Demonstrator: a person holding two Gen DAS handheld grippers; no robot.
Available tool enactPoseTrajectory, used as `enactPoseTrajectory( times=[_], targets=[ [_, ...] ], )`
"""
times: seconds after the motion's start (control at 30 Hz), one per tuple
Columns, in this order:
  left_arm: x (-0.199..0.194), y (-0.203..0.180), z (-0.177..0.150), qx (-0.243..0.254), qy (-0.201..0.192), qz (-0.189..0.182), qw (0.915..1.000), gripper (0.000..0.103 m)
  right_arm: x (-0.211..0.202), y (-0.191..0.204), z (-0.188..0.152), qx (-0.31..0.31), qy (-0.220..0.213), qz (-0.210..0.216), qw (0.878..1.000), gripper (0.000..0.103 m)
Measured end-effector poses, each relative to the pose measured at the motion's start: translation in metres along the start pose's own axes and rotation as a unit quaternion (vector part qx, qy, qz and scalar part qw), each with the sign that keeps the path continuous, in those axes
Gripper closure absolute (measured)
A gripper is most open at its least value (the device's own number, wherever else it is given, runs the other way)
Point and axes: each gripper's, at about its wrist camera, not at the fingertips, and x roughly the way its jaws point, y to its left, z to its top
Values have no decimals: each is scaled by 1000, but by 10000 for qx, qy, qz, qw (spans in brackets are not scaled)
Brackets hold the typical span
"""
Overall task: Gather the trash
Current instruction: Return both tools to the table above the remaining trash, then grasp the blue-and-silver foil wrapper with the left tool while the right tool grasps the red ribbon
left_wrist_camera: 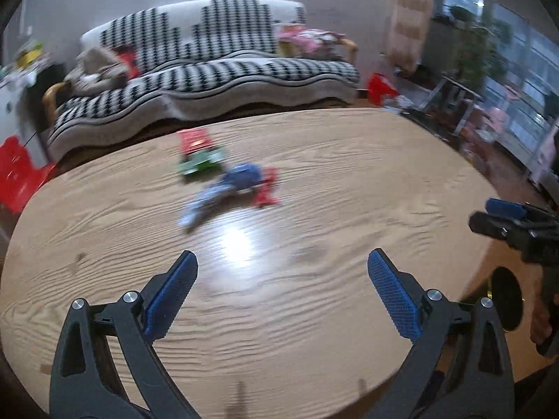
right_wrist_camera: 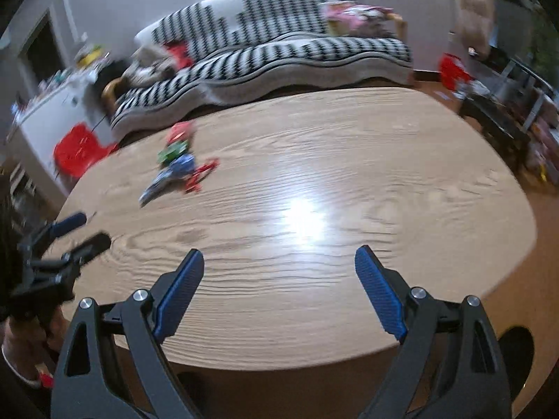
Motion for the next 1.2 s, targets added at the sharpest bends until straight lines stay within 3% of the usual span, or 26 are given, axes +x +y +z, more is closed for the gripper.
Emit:
enactPoseTrajectory(
  times=[0.2,0.47,0.67,0.87,0.93,1.03,1.07,1.2],
  targets=[
    [25,54,-6,-262,226,298,9990,8,37,48,8,-283,210,235,9991,18],
    [76,67,10,55,370,508,9980,8,84,67,21,-492,368,105,9981,18],
    [128,78,38,-24,702,342,9969,8,110,62,28,-375,503,156,9979,18],
    [154,74,53,-17,689,90,9976,9,132,64,34,-345,605,150,9975,18],
    [162,70,53,64,756,-8,9971,16,139,64,35,-348,630,135,9973,18],
    [171,62,50,315,804,127,9962,31,151,69,39,-321,663,124,9972,18],
    [170,62,50,319,770,80,9965,44,155,71,41,-300,677,128,9972,18],
    [165,66,49,213,751,163,9968,75,168,85,46,-370,716,179,9966,18]
  ],
)
